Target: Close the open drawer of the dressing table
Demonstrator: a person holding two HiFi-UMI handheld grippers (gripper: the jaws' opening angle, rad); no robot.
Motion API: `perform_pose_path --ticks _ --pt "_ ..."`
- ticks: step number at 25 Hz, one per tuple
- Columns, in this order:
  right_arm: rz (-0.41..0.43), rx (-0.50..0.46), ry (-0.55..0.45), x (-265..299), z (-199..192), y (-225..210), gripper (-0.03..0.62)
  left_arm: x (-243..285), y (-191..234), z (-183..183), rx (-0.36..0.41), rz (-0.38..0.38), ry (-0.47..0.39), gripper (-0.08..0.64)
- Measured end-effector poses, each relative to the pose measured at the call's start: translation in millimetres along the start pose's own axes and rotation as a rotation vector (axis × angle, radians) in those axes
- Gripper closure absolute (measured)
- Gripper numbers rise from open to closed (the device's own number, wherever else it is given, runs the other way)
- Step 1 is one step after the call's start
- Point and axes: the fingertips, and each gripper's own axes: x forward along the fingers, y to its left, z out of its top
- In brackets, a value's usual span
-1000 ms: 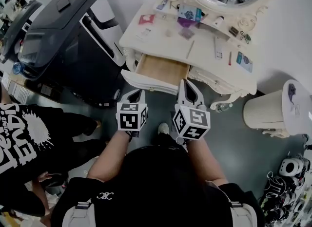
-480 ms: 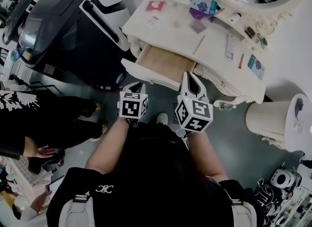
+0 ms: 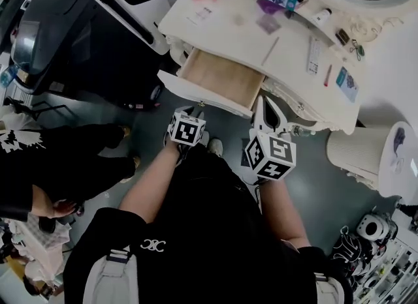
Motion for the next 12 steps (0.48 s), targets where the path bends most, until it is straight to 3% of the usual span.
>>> perform_pose_path --ticks 3,12 --pt "-0.046 -0.007 0.021 -3 -4 -16 0.584 27 4 -7 0.029 -0.003 0.045 0.449" --pt "-0.158 0.022 0.047 -23 -15 -47 0.584 65 14 -11 0.051 0.068 0.059 0.451"
